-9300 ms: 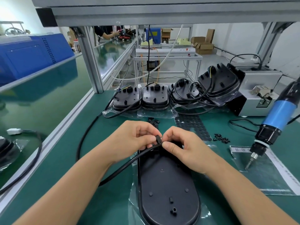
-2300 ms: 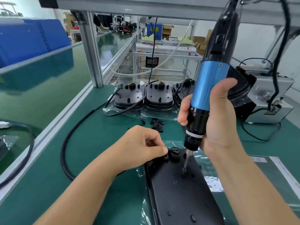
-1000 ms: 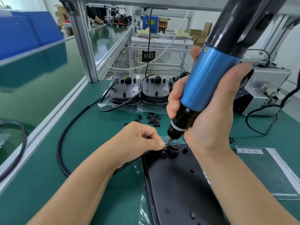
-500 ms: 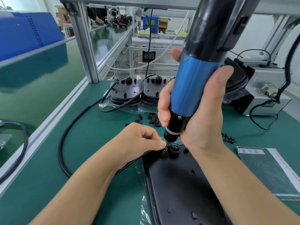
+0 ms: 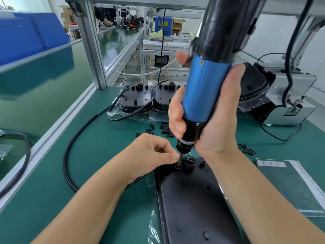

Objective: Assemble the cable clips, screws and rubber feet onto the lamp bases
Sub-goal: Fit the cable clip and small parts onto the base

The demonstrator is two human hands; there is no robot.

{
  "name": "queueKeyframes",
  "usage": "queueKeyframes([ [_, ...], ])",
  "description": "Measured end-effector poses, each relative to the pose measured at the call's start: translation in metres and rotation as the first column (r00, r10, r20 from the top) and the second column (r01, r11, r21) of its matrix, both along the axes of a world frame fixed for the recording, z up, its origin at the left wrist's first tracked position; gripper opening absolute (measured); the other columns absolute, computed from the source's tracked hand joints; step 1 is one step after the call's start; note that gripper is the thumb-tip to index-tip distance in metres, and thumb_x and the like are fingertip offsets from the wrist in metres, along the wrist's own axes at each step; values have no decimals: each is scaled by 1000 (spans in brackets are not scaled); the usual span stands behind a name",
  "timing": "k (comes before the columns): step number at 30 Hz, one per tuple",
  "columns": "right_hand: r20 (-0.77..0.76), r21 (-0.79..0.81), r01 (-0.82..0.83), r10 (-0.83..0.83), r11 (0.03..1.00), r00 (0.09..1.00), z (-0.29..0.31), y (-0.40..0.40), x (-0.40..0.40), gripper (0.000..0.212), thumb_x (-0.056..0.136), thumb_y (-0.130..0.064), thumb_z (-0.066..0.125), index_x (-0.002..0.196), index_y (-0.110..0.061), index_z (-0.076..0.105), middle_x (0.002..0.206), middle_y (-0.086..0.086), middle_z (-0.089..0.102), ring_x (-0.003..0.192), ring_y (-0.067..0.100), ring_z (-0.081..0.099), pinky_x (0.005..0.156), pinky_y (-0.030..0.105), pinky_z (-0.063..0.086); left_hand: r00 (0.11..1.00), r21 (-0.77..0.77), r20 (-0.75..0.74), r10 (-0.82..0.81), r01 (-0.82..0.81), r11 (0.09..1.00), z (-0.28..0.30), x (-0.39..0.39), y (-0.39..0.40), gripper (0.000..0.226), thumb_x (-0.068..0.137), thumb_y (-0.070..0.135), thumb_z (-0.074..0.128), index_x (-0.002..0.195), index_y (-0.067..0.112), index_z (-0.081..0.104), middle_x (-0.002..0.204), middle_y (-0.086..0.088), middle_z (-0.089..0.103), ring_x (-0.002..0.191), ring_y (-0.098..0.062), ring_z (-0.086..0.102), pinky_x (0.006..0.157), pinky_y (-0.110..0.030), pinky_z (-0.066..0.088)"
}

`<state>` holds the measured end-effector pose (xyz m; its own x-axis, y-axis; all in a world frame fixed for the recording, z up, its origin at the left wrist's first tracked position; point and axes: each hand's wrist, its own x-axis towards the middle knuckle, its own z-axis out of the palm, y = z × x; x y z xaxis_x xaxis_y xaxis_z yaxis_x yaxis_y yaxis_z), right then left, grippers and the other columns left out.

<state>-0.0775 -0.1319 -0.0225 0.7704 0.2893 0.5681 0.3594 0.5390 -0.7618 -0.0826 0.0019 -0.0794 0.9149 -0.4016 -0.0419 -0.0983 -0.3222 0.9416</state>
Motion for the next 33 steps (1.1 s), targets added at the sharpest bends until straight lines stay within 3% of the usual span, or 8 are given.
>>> queueKeyframes([
  [9, -62, 50, -38, 41, 998, 997, 2, -3, 4, 57, 87, -61, 27, 100, -17, 59, 54, 3, 54, 36, 15, 44, 42, 21, 40, 1000, -18, -4, -28, 28, 999, -3, 1, 2, 31, 83, 13, 73, 57, 28, 68, 62, 6, 63, 59, -7, 51, 61, -15, 40],
  [15, -22, 72, -26, 27, 997, 999, 1, -11, 1, 70, 89, -60, 18, 130, -13, 50, 59, 4, 55, 40, 15, 46, 44, 22, 41, 998, -13, -7, -63, 63, 998, -2, 1, 4, 16, 80, 21, 76, 65, 24, 72, 73, -3, 69, 69, -10, 57, 73, -26, 46],
  [19, -61, 72, 189, -185, 979, 981, 6, -43, 2, 67, 91, -63, 20, 128, -17, 53, 60, 4, 54, 43, 16, 45, 46, 23, 42, 995, 106, 32, -95, 91, 990, 0, 4, 15, 13, 75, 35, 74, 77, 23, 74, 87, -3, 75, 81, -17, 66, 86, -35, 52],
  [23, -179, -59, 439, -443, 896, 879, 6, -96, 0, 59, 90, -66, 32, 116, -19, 55, 62, 5, 55, 46, 18, 45, 46, 24, 42, 995, 135, 38, -95, 89, 987, 2, 4, 21, 29, 65, 49, 73, 78, 24, 75, 90, -2, 75, 88, -23, 68, 90, -39, 52],
  [27, -163, -264, 649, -696, 713, 699, 2, -143, -8, 66, 80, -78, 48, 96, -14, 49, 62, 6, 58, 45, 18, 48, 43, 26, 43, 994, 179, 40, -102, 93, 979, 6, 4, 20, 27, 70, 47, 80, 81, 23, 75, 93, 0, 75, 93, -23, 68, 93, -41, 51],
  [33, -237, -240, 755, -791, 610, 564, -23, -187, -11, 56, 79, -75, 47, 101, -24, 57, 64, 6, 57, 47, 17, 49, 45, 25, 44, 994, 248, 17, -105, 97, 964, 20, -1, 9, 6, 83, 27, 72, 86, 29, 76, 92, 5, 75, 88, -10, 69, 81, -20, 48],
])
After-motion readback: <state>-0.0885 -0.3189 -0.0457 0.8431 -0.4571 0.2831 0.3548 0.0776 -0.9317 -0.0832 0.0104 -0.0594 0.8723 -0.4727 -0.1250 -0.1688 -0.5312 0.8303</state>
